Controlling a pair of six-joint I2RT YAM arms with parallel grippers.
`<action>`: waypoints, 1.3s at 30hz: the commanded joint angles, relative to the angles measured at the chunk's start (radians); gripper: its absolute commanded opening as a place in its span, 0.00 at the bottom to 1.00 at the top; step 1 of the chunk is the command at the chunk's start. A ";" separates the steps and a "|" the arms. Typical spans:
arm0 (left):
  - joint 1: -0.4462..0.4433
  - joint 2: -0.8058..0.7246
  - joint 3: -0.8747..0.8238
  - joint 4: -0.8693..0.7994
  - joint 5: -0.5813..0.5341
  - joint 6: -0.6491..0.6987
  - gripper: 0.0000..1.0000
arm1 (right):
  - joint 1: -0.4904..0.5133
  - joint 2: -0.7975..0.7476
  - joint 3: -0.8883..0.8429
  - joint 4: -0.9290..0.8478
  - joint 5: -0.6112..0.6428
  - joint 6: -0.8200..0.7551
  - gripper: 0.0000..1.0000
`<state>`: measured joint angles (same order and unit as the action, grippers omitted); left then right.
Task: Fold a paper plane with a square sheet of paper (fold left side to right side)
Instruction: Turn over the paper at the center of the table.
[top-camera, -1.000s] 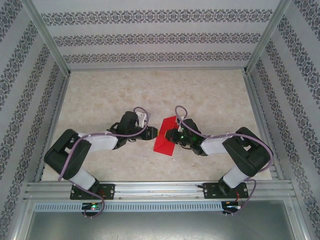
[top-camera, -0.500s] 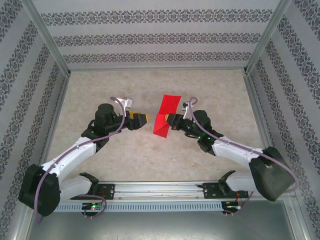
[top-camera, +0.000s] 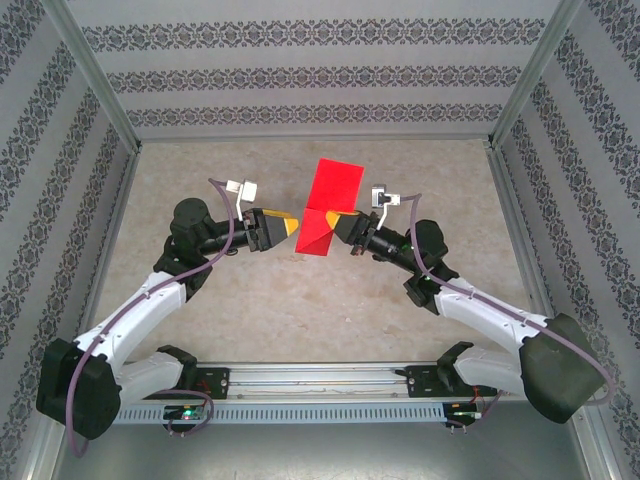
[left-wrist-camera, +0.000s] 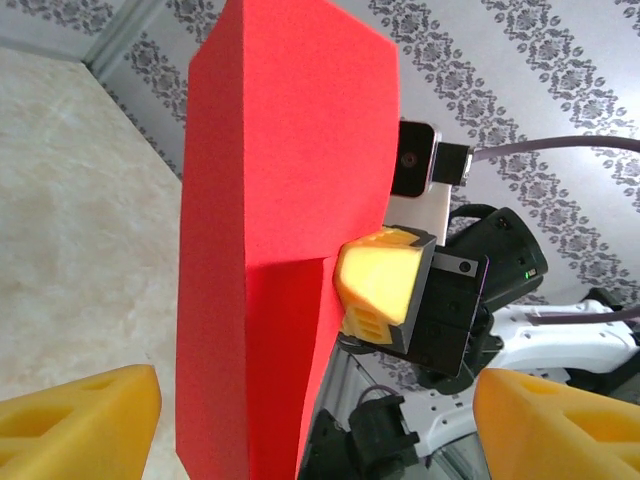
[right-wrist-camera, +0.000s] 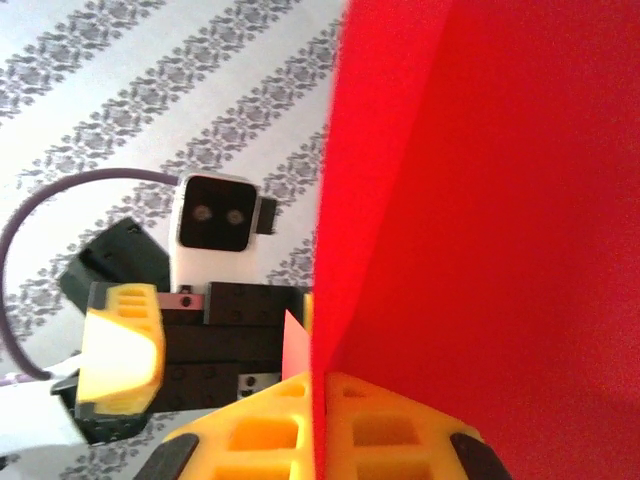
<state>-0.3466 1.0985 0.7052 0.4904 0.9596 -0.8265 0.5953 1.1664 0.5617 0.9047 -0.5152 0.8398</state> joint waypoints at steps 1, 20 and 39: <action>0.001 0.010 0.013 0.094 0.057 -0.055 0.81 | 0.022 0.030 0.039 0.115 -0.059 0.027 0.00; -0.020 0.071 -0.007 0.203 0.050 -0.128 0.27 | 0.043 0.136 0.050 0.209 -0.050 0.074 0.11; -0.022 0.012 0.078 -0.326 -0.032 0.214 0.00 | -0.006 -0.029 -0.086 -0.128 0.156 -0.039 0.50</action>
<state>-0.3599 1.1515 0.7219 0.3737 0.9634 -0.7841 0.5987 1.1900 0.4900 0.8886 -0.4324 0.8631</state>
